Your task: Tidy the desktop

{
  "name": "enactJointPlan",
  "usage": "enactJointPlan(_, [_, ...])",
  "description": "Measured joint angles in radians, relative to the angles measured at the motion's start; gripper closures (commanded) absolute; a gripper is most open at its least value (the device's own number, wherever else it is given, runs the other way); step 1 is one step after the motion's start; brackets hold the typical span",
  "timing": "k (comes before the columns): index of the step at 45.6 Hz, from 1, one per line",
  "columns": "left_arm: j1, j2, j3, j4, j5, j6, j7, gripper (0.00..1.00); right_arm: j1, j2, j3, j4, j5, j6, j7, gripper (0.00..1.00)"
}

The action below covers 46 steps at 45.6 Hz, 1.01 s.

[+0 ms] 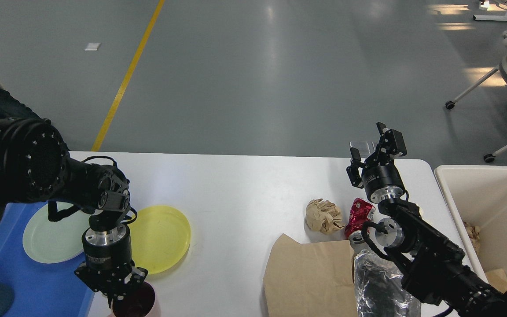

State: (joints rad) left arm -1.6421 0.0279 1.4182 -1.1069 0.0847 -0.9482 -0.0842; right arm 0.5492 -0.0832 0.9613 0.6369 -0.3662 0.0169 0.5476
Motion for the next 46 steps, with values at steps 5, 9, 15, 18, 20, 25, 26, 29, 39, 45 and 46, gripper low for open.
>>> enactJointPlan(5, [-0.071, 0.006, -0.017, -0.002, -0.001, -0.010, -0.003, 1.00, 0.000, 0.000, 0.000, 0.000, 0.000, 0.000, 0.000, 0.00])
enactJointPlan(9, [-0.114, 0.029, -0.020, -0.007, 0.000, -0.012, -0.003, 1.00, 0.000, 0.000, 0.000, 0.000, 0.000, 0.000, 0.000, 0.00])
enactJointPlan(15, [-0.131, 0.139, -0.001, -0.005, 0.001, -0.012, 0.004, 1.00, 0.000, -0.001, 0.000, 0.000, 0.000, 0.000, 0.000, 0.00])
enactJointPlan(18, [-0.124, 0.213, 0.018, 0.001, 0.005, -0.012, 0.006, 1.00, 0.000, -0.001, 0.000, 0.000, 0.000, 0.000, 0.000, 0.00])
enactJointPlan(20, [-0.117, 0.261, 0.027, 0.004, 0.010, -0.012, 0.006, 1.00, 0.000, -0.001, 0.000, 0.000, 0.000, 0.000, 0.000, 0.00])
enactJointPlan(25, [-0.095, 0.383, 0.038, 0.014, 0.017, -0.012, 0.009, 1.00, 0.000, 0.000, 0.000, 0.001, 0.000, 0.000, 0.000, 0.00])
enactJointPlan(26, [-0.091, 0.402, 0.038, 0.017, 0.018, -0.012, 0.010, 1.00, 0.000, 0.000, 0.000, 0.001, 0.000, 0.000, 0.000, 0.00])
enactJointPlan(29, [-0.075, 0.448, 0.041, 0.032, 0.022, -0.012, 0.011, 1.00, 0.000, 0.000, 0.000, 0.001, 0.000, 0.000, 0.000, 0.00])
enactJointPlan(39, [0.025, 0.502, 0.054, 0.094, 0.027, -0.012, 0.011, 1.00, 0.000, 0.000, 0.000, 0.001, 0.000, 0.000, 0.000, 0.00])
enactJointPlan(45, [0.088, 0.508, 0.054, 0.147, 0.027, -0.012, 0.010, 1.00, 0.000, 0.000, 0.000, 0.000, 0.000, 0.000, 0.000, 0.00])
enactJointPlan(46, [0.098, 0.508, 0.054, 0.157, 0.027, -0.012, 0.010, 1.00, 0.000, 0.000, 0.000, 0.000, 0.000, 0.000, 0.000, 0.00])
